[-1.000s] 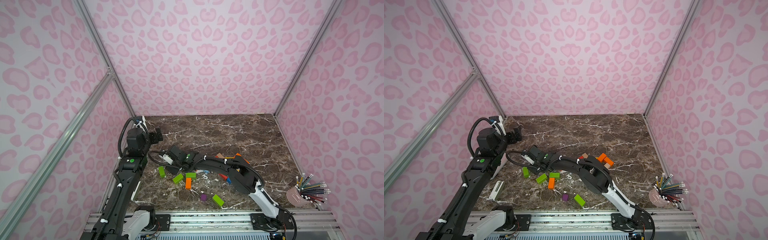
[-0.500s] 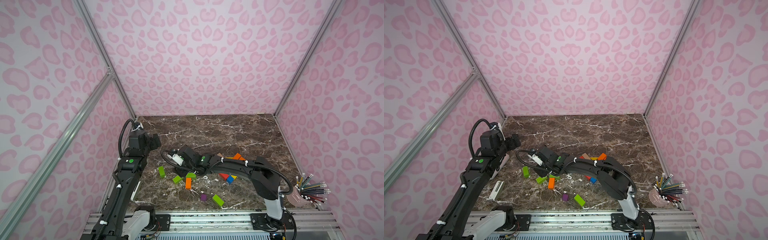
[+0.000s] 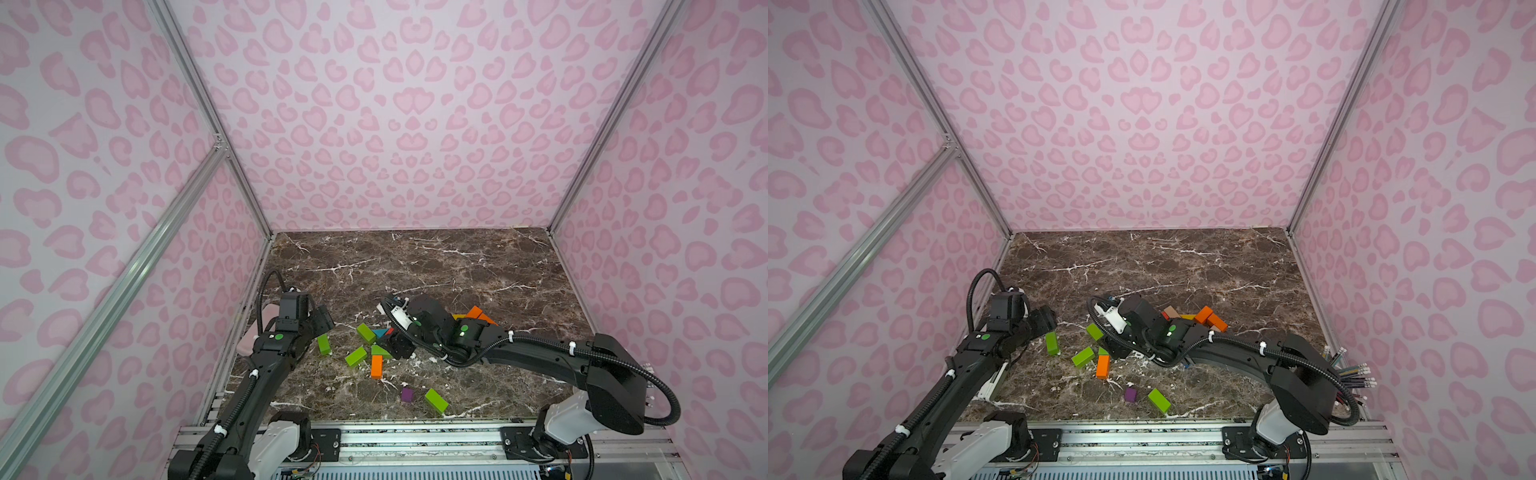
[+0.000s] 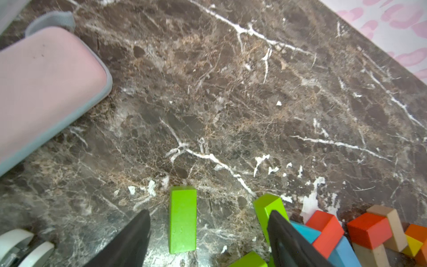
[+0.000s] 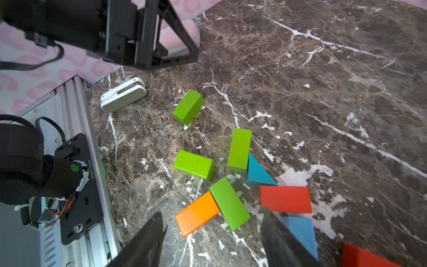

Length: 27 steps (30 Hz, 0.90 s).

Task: Assemble a heart with building blocks
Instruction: Assemble the building block at the center of the board.

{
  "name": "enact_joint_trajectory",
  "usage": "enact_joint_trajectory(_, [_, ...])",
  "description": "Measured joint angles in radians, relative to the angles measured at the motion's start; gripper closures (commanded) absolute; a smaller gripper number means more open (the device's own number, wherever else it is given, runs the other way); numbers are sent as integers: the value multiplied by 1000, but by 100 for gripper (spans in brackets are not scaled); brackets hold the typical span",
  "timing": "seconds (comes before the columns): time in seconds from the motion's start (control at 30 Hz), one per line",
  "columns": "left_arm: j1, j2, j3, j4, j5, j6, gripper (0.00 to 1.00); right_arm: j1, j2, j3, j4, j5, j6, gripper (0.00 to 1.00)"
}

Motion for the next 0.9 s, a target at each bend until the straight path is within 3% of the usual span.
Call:
enact_joint_trajectory(0.57, [-44,175,-90,162,26,-43,10,-51,-107,-94,13,-4,17,28])
enact_joint_trajectory(0.9, [-63,236,-73,225,54,-21,9,-81,-133,-109,4,11,17,27])
